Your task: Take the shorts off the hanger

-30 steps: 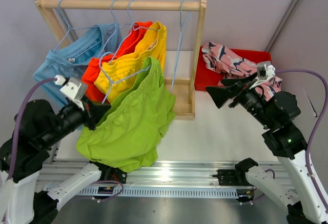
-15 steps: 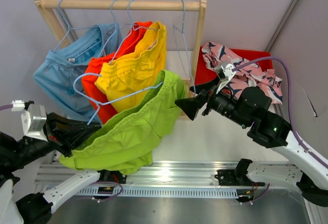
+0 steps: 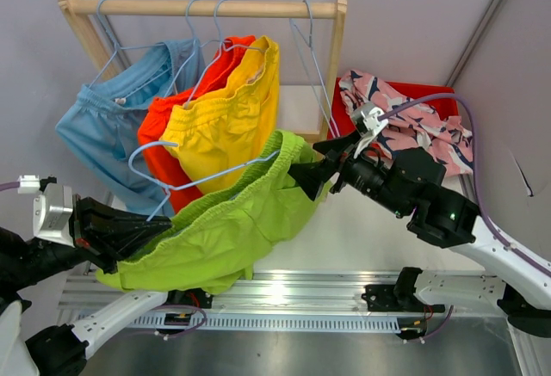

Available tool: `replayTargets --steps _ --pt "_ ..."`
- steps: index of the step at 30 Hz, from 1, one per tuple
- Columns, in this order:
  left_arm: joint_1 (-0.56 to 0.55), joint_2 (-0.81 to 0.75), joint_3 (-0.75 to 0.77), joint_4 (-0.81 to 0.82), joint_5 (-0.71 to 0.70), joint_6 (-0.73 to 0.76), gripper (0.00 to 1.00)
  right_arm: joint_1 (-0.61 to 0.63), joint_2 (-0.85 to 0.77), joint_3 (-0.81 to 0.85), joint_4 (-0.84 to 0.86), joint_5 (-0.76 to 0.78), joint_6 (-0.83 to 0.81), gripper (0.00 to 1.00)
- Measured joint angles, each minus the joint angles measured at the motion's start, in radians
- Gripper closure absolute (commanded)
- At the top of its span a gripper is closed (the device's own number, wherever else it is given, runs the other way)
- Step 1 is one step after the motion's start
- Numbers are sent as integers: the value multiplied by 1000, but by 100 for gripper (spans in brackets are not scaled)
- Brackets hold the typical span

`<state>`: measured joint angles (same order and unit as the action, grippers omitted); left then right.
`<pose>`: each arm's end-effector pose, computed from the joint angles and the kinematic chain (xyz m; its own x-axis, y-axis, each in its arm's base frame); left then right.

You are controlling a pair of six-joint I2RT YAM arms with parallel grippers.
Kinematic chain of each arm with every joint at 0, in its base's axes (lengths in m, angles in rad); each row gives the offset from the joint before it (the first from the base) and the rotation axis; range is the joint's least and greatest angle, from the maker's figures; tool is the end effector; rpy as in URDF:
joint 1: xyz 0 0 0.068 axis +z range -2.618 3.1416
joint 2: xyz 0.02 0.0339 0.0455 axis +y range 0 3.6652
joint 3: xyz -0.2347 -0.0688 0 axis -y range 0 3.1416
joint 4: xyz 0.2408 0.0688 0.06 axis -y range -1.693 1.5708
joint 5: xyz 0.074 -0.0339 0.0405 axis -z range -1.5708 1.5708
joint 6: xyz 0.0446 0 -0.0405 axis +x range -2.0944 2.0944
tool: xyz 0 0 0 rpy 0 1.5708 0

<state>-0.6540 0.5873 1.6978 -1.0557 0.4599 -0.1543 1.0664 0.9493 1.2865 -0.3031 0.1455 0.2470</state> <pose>-0.0187 -0.0106 0.4922 -0.0949 -0.1008 -0.9904 0.8929 0.4312 -0.1294 0.1066 0.1797 0.4446 -0.1787 0.1769 -0.9679 -0.7761 0.5794 0.2491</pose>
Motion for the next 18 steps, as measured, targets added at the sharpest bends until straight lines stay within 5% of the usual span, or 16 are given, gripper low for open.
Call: replayTargets --steps 4,6,7,8,10,18 --pt "0 0 0 6 25 -5 100 17 2 0 13 9 -8 1" --pt "0 -1 0 10 28 -7 100 24 2 0 19 12 -14 16" --pt "0 -1 0 13 32 -8 100 27 2 0 24 11 -19 33" --pt "0 -1 0 17 34 -11 100 29 2 -2 29 10 -25 72" --pt "0 -1 0 22 34 -14 100 31 2 -8 40 -1 -25 100" --pt "-1 -1 -12 13 -32 -11 100 47 -27 -49 46 45 -19 100"
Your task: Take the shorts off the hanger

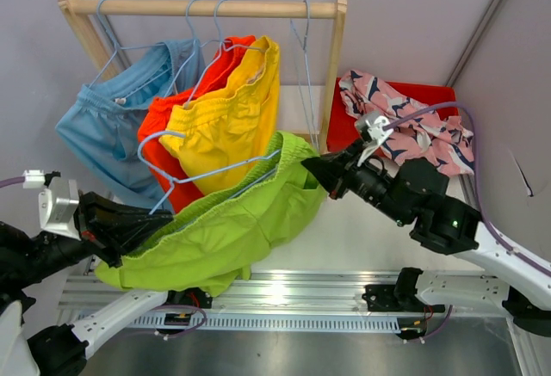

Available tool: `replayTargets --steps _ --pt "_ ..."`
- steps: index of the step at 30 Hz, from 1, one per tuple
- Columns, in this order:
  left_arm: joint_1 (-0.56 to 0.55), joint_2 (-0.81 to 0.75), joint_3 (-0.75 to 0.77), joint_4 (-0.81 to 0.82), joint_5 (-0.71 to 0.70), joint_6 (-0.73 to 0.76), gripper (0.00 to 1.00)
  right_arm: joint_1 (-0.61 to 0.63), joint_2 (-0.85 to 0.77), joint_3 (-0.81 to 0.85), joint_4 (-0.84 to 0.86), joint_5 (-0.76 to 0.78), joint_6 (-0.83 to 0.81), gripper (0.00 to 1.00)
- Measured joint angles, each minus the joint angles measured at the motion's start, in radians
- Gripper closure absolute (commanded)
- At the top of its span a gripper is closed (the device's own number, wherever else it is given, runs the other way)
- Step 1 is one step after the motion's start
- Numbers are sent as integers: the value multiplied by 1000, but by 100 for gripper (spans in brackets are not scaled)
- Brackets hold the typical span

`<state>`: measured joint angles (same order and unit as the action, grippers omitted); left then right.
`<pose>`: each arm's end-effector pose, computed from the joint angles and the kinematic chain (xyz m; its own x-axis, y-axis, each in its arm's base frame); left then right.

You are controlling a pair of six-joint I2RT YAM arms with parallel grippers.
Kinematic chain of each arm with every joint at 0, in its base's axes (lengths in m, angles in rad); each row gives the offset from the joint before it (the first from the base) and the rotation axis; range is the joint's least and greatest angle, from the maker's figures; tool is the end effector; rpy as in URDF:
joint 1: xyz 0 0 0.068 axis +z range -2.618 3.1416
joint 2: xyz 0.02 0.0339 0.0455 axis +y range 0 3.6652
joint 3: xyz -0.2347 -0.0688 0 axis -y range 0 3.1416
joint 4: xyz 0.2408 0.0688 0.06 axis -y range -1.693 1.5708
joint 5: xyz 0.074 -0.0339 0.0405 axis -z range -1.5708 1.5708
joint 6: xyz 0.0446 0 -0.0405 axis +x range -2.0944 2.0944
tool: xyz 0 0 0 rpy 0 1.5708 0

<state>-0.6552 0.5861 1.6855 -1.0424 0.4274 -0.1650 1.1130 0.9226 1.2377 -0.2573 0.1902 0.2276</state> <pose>-0.0154 -0.0115 0.4916 -0.1004 -0.1113 -0.9887 0.8781 0.4574 -0.1407 0.0987 0.1813 0.4391 -0.1551 0.1866 -0.9701 -0.7826 0.5761 0.2359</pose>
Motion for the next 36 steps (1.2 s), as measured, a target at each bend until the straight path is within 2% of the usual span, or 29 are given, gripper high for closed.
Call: replayTargets --steps 10,13,17,20,23,26,29,32,34,36 --pt "-1 15 -37 14 -90 8 100 9 -254 -78 -73 345 35 100" --pt "-2 18 -37 30 -96 8 100 10 -291 -89 -86 386 65 100" --pt "-2 29 -37 34 -124 7 100 8 -268 -117 -89 354 100 100" --pt "-2 39 -37 53 -173 -2 100 14 -206 -147 -78 236 114 100" --pt "-2 61 -36 97 -239 -11 100 101 -104 -152 -70 187 113 100" --pt "-2 137 0 89 -339 -19 100 240 3 -154 -84 237 99 100" --pt "-2 240 22 48 -463 -21 100 282 6 -149 -127 342 84 100" --pt "-2 272 -66 16 -533 -30 100 281 -38 -74 -173 528 43 100" --pt "-2 272 -145 -29 -554 -42 100 281 -58 23 -152 658 -40 100" --pt "-2 256 -195 -68 -560 -50 100 278 -63 132 -34 785 -192 100"
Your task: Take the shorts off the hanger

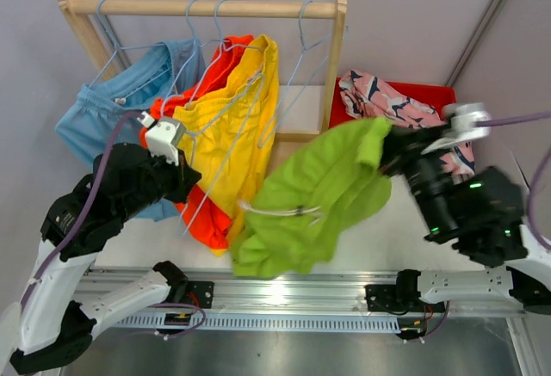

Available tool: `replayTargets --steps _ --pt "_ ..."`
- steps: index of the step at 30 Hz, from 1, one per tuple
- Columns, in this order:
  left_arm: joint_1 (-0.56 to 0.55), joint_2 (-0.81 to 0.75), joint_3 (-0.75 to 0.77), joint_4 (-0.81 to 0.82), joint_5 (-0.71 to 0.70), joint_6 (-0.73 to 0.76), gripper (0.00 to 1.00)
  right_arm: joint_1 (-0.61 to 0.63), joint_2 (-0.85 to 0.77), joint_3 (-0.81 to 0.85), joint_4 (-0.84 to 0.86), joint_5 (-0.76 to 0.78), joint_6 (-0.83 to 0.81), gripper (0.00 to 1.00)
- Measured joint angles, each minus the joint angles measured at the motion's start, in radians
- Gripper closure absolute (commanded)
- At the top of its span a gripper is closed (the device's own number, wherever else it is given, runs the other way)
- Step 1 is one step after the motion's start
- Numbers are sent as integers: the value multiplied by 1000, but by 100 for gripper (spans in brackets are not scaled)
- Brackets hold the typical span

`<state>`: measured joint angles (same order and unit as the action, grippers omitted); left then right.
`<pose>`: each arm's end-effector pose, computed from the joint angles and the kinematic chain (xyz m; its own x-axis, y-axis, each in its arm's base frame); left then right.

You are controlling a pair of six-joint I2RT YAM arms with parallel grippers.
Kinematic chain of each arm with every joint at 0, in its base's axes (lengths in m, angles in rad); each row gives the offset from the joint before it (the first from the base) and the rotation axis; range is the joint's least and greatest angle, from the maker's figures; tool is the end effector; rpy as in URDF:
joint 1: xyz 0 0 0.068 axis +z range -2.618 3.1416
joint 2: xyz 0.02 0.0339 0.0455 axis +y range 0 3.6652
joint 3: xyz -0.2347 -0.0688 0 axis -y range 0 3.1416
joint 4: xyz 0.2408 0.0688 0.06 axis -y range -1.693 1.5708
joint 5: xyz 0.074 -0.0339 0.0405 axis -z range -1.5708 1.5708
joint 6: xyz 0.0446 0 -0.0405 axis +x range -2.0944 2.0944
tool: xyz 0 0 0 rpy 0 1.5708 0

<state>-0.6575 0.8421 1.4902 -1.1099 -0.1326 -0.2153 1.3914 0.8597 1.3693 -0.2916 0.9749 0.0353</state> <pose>0.1028 -0.0719 0.4291 -0.4539 0.0829 -0.8872 0.4249 0.8953 -0.1337 0.0621 0.1355 0.4826 0.0242 0.2443 -0.9694 -0.4092 0.8872 0.2133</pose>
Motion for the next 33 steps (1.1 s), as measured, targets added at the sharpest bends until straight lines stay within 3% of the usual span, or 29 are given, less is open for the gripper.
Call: replayTargets --steps 4,7,10,15,18,24,25,26,27,30,33 --pt "0 -44 -51 -15 -5 -19 100 -117 36 161 294 131 -293 100" --pt "0 -48 -52 -1 -8 -24 100 -393 117 324 336 112 -342 100" --pt "0 -9 -49 24 -13 -30 100 -673 222 465 267 18 -290 100" --pt "0 132 16 55 -31 -28 100 -1098 474 684 140 -273 -114 100" --pt "0 230 80 70 -54 -21 100 -1253 616 708 122 -441 -4 100" --pt "-1 374 206 105 -98 -11 100 -1379 820 591 133 -643 144 100" --pt "-1 397 232 108 -105 -10 100 -1384 839 568 135 -660 158 90" --pt "-1 421 263 108 -111 -10 100 -1387 867 547 137 -678 179 74" --pt "-1 444 293 108 -115 -9 100 -1387 897 539 130 -697 204 47" --pt "-1 531 418 117 -124 -8 100 -1386 977 527 93 -740 265 27" --pt "-1 621 563 113 -126 3 100 -1378 956 370 121 -765 319 25"
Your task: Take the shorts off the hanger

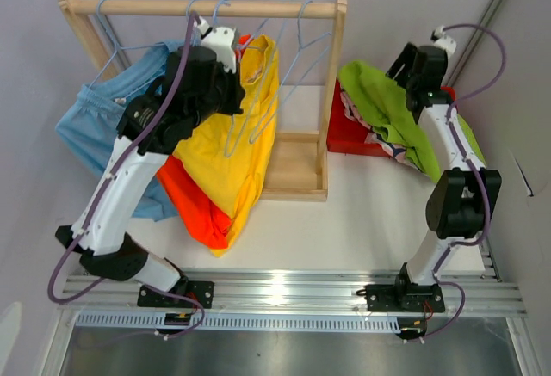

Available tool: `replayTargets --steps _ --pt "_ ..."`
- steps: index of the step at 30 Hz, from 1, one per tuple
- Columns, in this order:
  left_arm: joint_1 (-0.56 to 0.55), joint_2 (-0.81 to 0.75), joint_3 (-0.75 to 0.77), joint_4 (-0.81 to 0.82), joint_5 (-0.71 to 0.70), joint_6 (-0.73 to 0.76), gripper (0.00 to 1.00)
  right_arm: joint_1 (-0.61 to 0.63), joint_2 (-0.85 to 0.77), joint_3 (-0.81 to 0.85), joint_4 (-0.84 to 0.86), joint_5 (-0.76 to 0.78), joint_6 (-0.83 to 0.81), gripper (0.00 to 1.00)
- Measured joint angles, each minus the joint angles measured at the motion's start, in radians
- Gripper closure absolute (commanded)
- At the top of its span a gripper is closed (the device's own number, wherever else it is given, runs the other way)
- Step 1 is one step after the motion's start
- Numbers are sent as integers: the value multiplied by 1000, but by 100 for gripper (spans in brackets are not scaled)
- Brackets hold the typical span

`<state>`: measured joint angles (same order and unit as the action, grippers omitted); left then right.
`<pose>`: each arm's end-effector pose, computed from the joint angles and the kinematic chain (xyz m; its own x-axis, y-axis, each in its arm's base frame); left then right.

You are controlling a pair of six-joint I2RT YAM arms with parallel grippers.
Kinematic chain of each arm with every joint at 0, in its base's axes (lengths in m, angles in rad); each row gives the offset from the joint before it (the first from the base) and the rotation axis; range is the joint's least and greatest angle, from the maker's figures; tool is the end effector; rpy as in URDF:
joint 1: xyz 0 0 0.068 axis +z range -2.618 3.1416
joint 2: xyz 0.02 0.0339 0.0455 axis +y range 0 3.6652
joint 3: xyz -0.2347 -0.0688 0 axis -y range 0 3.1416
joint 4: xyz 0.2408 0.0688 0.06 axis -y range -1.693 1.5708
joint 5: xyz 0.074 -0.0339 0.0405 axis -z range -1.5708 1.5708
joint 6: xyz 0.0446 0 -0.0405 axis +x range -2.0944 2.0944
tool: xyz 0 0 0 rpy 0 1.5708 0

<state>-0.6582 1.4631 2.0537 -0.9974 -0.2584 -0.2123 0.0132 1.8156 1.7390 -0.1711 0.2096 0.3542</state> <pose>0.2197 -0.1555 0.4844 -0.3915 0.0452 -0.9191 0.3307 0.9390 -0.0947 0.4357 -0.0035 0.3538 -0.1645 0.3371 -0.9270 0.2621 0.9209 0.2884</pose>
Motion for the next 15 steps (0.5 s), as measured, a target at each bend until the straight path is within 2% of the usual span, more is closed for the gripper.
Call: replayTargets --steps 6,9,15 --pt "-1 179 299 -13 0 23 100 24 -201 -468 98 -40 78 24" --pt "-1 228 359 -14 0 33 100 30 -303 -565 135 -51 95 23" --pt "-1 316 385 1 14 37 100 32 -533 -716 209 -61 102 23"
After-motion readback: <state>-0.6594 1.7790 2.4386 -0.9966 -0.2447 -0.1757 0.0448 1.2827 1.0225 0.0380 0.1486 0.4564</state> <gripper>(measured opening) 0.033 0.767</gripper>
